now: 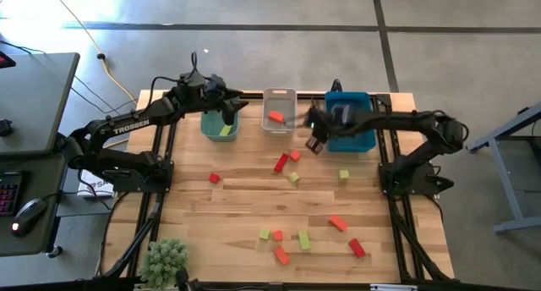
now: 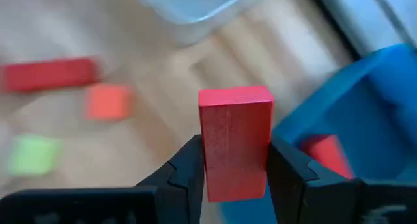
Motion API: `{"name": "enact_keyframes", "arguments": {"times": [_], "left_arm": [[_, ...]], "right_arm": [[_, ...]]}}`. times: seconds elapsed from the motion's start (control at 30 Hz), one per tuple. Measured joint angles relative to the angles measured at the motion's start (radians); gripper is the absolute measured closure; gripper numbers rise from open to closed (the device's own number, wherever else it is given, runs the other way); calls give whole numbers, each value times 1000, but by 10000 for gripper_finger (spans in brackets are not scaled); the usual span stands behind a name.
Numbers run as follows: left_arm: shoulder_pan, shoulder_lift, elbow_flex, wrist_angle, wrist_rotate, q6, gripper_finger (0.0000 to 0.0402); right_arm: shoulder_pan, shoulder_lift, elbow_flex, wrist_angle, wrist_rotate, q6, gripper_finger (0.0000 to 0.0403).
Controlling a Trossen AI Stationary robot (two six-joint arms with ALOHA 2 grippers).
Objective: Sort & place blocks by color
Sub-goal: Put the red block into the blue bin
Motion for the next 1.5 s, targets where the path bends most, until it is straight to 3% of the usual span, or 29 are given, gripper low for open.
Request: {"name": "enact_keyframes", "arguments": {"times": [0.17,0.33,0.7,1.2,1.5], "left_arm": [[6,0,0,-3,-2,0,163],[6,0,0,-20,-68,0,163],[6,0,0,-60,-139,0,163],[6,0,0,-79,-176,0,163],[-8,0,0,-79,-165,4,163]], "right_arm": [[-177,0,0,34,-3,-138,297],[-331,0,0,57,-1,-235,297],[-562,0,-78,173,-73,-288,297],[-649,0,-234,218,-81,-180,297],[-648,0,-240,226,-45,-175,265]]}}
